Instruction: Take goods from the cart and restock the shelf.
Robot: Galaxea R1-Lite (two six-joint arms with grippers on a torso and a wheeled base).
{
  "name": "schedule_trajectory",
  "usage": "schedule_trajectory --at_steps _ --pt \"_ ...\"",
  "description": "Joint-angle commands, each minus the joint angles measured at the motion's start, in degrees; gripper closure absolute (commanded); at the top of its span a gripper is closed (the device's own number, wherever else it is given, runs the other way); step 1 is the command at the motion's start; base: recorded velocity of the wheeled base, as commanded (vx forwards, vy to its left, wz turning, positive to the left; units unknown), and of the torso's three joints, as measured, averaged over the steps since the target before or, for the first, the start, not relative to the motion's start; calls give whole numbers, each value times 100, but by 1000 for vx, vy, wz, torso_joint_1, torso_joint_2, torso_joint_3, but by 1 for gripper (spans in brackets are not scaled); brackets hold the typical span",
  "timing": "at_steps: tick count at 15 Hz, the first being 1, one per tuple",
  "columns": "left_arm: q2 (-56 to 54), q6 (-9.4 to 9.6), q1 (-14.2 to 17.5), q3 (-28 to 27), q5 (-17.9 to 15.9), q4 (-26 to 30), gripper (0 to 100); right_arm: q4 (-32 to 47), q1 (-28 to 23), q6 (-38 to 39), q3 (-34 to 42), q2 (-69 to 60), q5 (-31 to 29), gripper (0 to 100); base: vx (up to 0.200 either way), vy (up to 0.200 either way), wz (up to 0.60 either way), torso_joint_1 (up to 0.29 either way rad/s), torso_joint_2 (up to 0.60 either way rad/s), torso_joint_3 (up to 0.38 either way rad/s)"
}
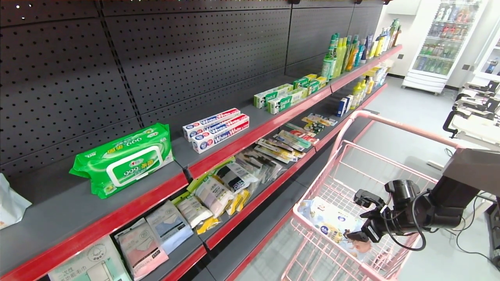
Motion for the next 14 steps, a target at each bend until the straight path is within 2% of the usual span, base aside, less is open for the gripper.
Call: schedule_trajectory --at_steps 1,6,14 --pt "5 -4 5 5 1 3 0 2 5 4 -2 -7 1 0 0 0 0 -115 290 159" --pt "5 -4 5 5 1 3 0 2 5 30 -29 -7 10 0 0 0 0 -153 342 178" --pt "5 -4 5 5 1 3 0 -7 136 21 -29 -7 19 0 0 0 0 -8 19 12"
